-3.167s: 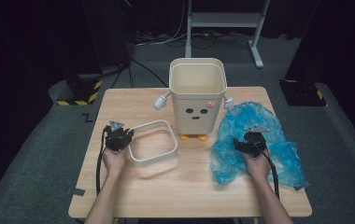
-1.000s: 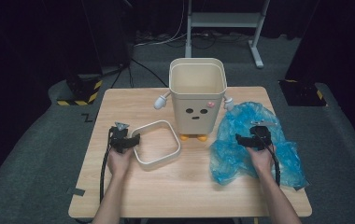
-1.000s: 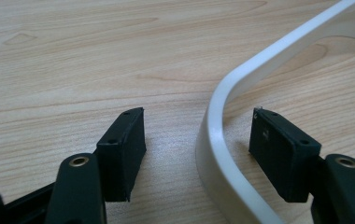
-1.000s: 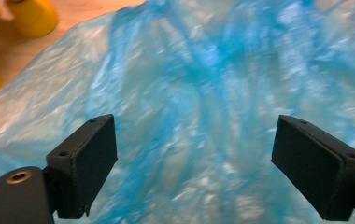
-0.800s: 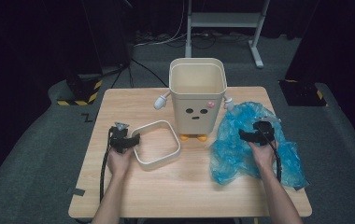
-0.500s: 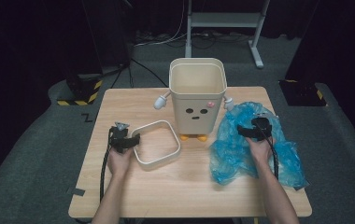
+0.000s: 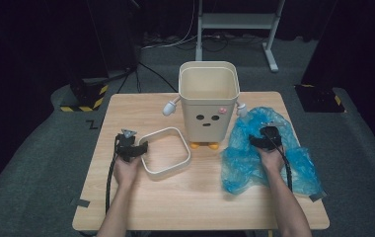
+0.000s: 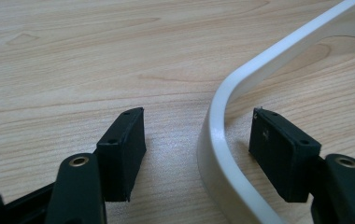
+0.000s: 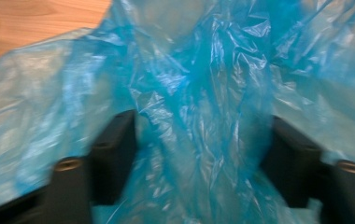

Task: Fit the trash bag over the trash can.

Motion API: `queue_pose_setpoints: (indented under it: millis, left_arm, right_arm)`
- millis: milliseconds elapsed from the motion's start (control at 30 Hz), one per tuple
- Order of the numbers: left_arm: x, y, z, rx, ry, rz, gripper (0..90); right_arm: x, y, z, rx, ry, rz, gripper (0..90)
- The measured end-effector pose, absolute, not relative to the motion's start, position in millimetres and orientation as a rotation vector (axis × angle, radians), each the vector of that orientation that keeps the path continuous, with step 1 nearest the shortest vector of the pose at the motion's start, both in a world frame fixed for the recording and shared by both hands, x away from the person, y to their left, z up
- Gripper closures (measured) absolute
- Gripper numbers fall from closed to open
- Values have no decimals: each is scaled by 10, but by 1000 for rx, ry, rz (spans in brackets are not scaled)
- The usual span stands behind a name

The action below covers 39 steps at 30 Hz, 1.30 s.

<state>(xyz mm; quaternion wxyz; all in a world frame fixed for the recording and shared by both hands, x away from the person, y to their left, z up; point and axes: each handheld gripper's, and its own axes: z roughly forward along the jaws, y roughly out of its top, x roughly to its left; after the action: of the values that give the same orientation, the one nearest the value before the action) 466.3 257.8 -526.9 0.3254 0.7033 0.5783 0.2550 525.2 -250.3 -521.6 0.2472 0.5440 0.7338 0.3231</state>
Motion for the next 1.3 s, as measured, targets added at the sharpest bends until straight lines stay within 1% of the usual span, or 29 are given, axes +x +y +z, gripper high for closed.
queue_pose_setpoints:
  millis: [167, 267, 333, 467, 567, 767, 967, 1300]
  left_arm:
    - [4664, 2574, -5270, 1846, 1514, 666, 354]
    - [4663, 2570, -5270, 1848, 1514, 668, 351]
    - [4664, 2570, -5270, 1850, 1512, 669, 349]
    - [4666, 2566, -5270, 1856, 1508, 666, 340]
    - [4667, 2564, -5270, 1857, 1507, 668, 338]
    - [4667, 2563, -5270, 1858, 1507, 669, 337]
    - [4667, 2564, -5270, 1858, 1506, 668, 335]
    - [4668, 2564, -5270, 1857, 1506, 667, 335]
  right_arm:
    - [5239, -2468, -5208, 1452, 2015, 896, 616]
    - [5236, -2462, -5211, 1449, 2006, 897, 718]
    - [5235, -2448, -5208, 1446, 2008, 891, 778]
    - [5229, -2434, -5209, 1432, 2010, 879, 856]
    - [5228, -2425, -5208, 1446, 2007, 887, 878]
    - [5217, -2464, -5194, 1453, 2027, 931, 887]
    - [5157, -2426, -5030, 1375, 2042, 988, 888]
    - [5053, -2532, -4829, 1390, 2028, 1088, 889]
